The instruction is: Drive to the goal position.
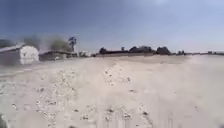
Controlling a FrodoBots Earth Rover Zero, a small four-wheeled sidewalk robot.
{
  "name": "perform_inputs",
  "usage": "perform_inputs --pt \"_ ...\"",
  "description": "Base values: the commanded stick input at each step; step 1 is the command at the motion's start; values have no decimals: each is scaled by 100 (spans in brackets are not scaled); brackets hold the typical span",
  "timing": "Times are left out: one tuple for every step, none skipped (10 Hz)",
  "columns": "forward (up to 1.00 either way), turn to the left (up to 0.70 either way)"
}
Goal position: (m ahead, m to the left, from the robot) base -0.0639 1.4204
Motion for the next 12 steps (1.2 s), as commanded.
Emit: perform_inputs --pt "100 27" --pt "100 27" --pt "100 27" --pt "100 27" --pt "100 27" --pt "100 2" --pt "100 5" --pt "100 9" --pt "100 12" --pt "100 15" --pt "100 18" --pt "100 22"
